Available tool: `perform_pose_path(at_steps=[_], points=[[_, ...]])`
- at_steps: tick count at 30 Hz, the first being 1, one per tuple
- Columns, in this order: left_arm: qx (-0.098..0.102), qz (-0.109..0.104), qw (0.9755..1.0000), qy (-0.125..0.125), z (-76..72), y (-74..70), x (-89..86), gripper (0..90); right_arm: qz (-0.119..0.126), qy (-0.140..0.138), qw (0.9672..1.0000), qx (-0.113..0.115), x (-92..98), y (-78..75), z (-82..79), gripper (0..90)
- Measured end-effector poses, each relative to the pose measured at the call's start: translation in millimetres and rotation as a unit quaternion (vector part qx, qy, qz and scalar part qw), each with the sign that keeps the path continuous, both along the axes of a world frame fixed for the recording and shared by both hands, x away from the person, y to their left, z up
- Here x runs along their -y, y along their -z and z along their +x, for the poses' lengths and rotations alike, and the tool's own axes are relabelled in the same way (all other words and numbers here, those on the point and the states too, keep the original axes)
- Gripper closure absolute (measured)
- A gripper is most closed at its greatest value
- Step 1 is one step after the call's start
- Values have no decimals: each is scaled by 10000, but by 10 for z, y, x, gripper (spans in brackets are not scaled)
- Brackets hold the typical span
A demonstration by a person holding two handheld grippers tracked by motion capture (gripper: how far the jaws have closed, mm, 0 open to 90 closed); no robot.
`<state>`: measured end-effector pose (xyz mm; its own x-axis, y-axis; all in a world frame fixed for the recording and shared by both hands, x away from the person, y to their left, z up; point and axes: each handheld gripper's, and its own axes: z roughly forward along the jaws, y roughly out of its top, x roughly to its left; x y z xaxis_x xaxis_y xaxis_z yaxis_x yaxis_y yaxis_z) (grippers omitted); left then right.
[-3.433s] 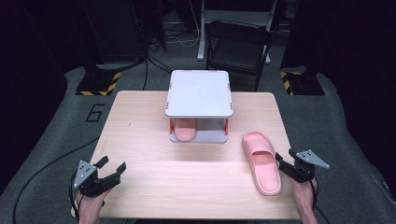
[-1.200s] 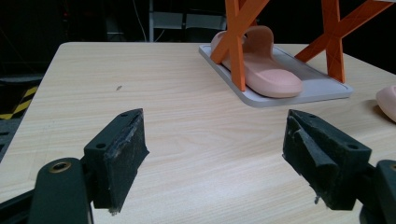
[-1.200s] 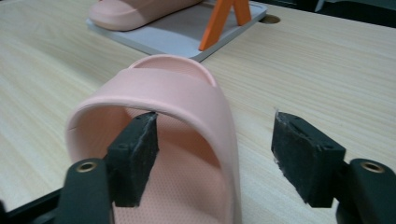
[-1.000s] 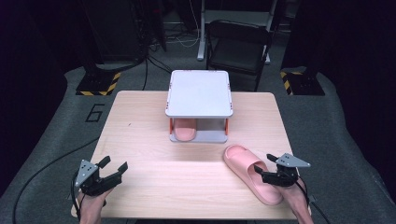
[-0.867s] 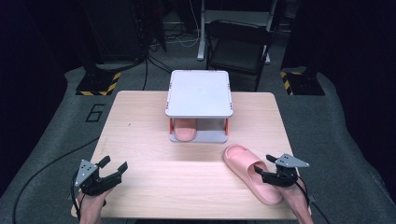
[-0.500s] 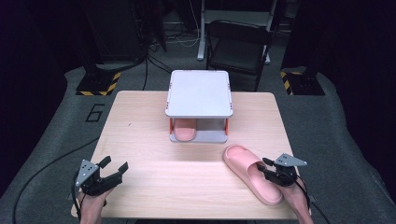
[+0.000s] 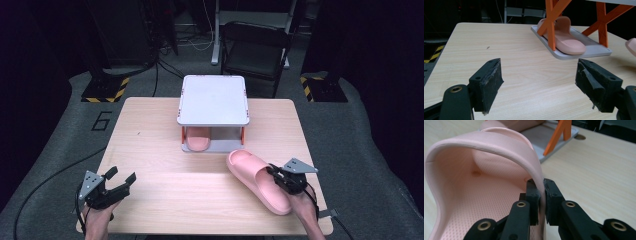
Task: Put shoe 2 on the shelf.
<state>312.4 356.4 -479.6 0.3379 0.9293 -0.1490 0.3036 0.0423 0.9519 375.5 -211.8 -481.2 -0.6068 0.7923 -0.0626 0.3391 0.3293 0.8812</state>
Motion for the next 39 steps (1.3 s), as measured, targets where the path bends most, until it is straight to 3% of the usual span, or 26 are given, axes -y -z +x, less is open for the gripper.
perform_pose_path(at_steps=[1, 3, 11, 14, 18, 23, 24, 25, 29, 31, 33, 36, 37, 38, 39], points=[[12, -4, 10000, -5, -2, 0, -5, 212, -23, 118, 9999, -61, -120, -23, 82, 830], [-7, -1, 10000, -4, -8, -5, -12, 213, -54, 173, 9998, -46, -183, -15, 141, 829], [11, 0, 10000, -30, -7, -1, -42, 214, -210, 618, 9977, -186, -648, 129, 604, 813], [4, -34, 10000, -57, -11, 2, -64, 215, -58, 873, 9959, -233, -775, 165, 753, 811], [21, -52, 10000, -56, -14, 3, -75, 216, 5, 994, 9947, -245, -808, 182, 830, 804], [25, -24, 10000, -42, -17, -5, -76, 217, 134, 950, 9952, -197, -811, 211, 877, 772], [25, -14, 10000, -43, -20, -12, -74, 217, 223, 929, 9951, -235, -799, 217, 872, 684], [25, -14, 10000, -43, -20, -12, -74, 217, 223, 929, 9951, -235, -799, 217, 872, 684], [34, -29, 10000, -47, -21, -16, -68, 217, 275, 547, 9976, -312, -708, 188, 753, 477], [52, -31, 10000, -32, -15, -8, -61, 217, 226, 399, 9987, -200, -646, 171, 649, 414], [12, -20, 10000, 8, -15, -10, -54, 217, 237, 42, 9996, -123, -520, 151, 501, 378], [3, -5, 10000, 34, -12, -11, -32, 217, 207, -278, 9993, -119, -367, 150, 326, 304], [35, -21, 10000, 3, -7, -6, -19, 217, 291, -435, 9984, -203, -306, 156, 261, 296], [50, -15, 10000, 16, -2, -4, -14, 217, 218, -564, 9976, -349, -250, 160, 170, 273], [6, 11, 10000, 49, -3, -6, -12, 217, 98, -639, 9974, -329, -224, 170, 137, 253]])
